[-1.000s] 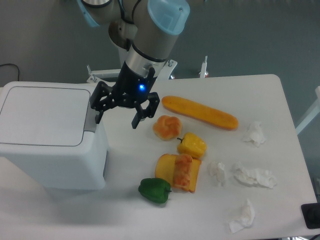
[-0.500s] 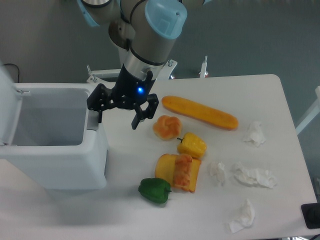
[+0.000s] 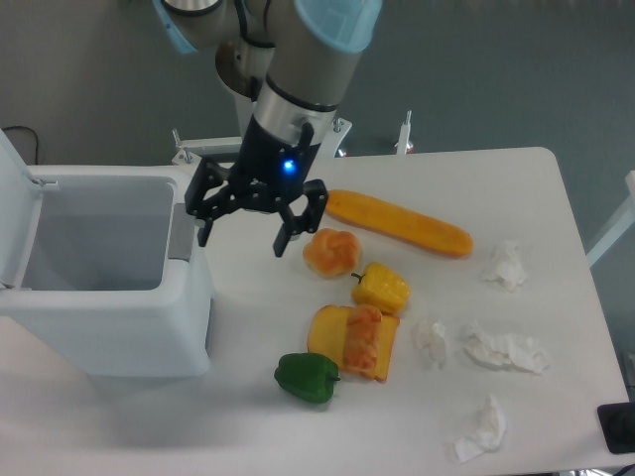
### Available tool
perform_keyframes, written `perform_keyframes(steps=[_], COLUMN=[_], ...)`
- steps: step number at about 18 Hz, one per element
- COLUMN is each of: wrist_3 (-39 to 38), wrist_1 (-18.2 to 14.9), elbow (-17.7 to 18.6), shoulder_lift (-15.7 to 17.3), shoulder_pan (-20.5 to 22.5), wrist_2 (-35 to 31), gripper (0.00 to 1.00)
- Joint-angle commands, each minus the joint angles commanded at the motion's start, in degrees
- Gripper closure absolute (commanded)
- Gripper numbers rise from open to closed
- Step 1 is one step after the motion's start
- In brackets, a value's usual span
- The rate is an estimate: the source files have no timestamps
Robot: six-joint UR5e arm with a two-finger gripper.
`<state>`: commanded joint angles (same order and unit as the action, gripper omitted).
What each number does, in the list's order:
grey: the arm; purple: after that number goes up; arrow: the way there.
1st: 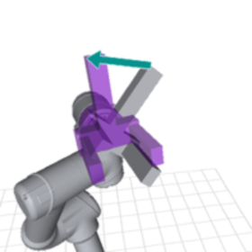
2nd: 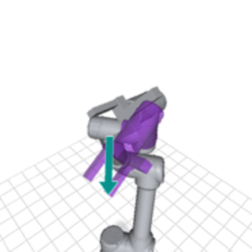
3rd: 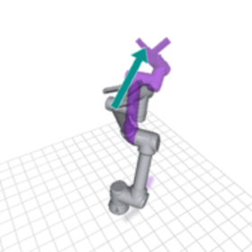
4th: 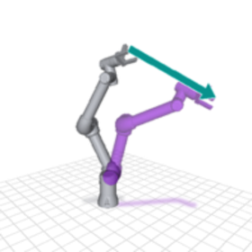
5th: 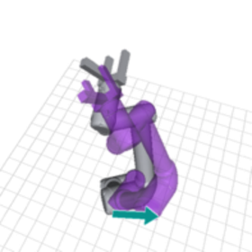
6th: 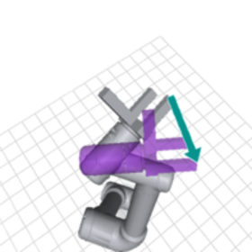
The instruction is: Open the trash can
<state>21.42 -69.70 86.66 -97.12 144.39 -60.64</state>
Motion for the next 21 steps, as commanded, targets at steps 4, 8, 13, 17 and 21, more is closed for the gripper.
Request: perform_keyframes(steps=[4, 8, 13, 17, 21], wrist_3=[11.61, 21.19, 34.71, 50.0, 63.55], wrist_1=[0.0, -0.17, 0.09, 0.18, 0.71], elbow=[0.44, 1.84, 1.14, 1.06, -0.61], shoulder_lift=[-0.52, -3.33, -7.82, -9.57, -13.61], shoulder_pan=[5.54, 10.81, 15.56, 18.99, 22.24], wrist_2=[-3.85, -10.98, -14.49, -20.38, -25.82], gripper=[0.0, 0.0, 0.0, 0.0, 0.0])
